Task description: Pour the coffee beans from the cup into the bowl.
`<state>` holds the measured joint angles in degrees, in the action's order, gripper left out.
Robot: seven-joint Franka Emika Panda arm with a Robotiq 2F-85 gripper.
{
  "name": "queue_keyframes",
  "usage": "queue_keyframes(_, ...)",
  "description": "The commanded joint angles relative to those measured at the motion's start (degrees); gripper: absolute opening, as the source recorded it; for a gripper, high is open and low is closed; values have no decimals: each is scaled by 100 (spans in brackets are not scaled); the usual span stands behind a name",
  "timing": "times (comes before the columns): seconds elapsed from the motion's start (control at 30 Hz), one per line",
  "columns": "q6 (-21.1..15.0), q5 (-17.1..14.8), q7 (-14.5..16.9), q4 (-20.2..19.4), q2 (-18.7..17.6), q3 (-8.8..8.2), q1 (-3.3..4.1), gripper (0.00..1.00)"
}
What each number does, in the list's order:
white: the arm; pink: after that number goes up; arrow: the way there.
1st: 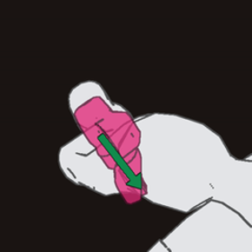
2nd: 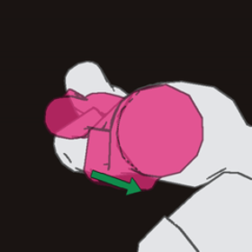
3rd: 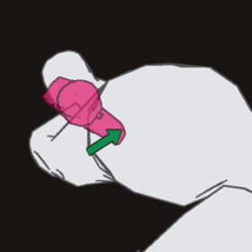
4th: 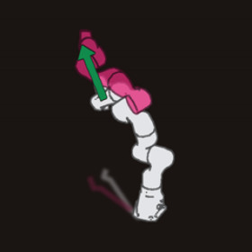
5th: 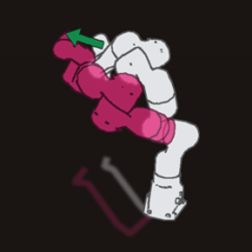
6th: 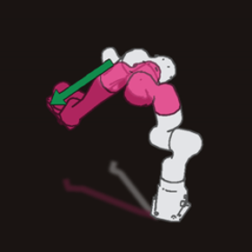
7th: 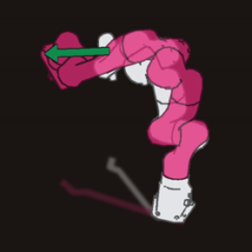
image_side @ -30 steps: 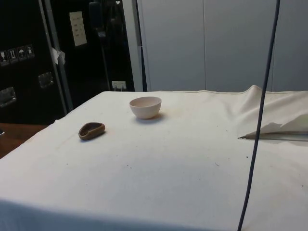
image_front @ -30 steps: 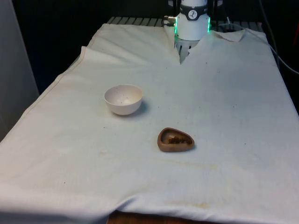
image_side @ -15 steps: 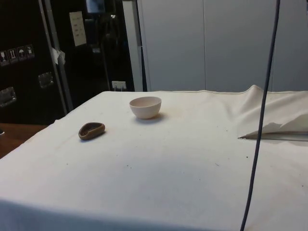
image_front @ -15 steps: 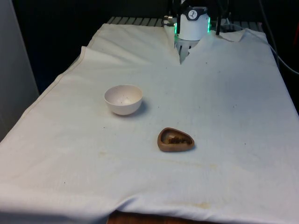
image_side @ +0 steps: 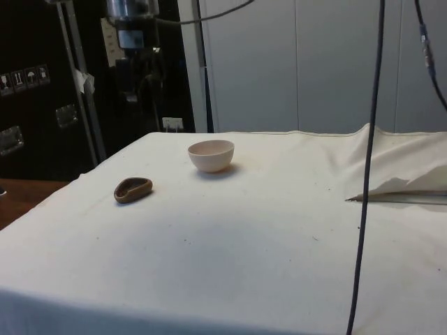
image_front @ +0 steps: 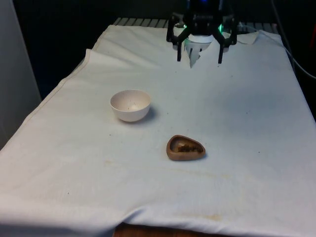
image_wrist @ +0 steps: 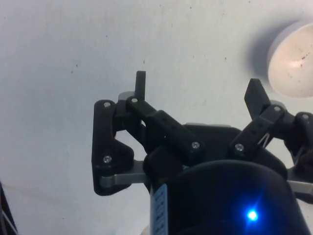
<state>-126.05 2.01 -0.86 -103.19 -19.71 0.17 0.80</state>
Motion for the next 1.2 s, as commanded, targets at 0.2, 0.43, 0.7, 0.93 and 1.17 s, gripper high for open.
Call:
queue_keyframes(0.2,-309,-11,40,201,-418,-52,-34,100)
queue_keyframes(0.43,-550,-34,80,298,-682,-80,-63,100)
queue_keyframes(0.7,-779,-80,160,613,-1163,-132,-115,100)
queue_keyframes(0.93,-859,-178,286,922,-1541,-183,-166,100)
queue_keyframes(1.17,-854,-493,636,1335,-1971,-309,-241,100)
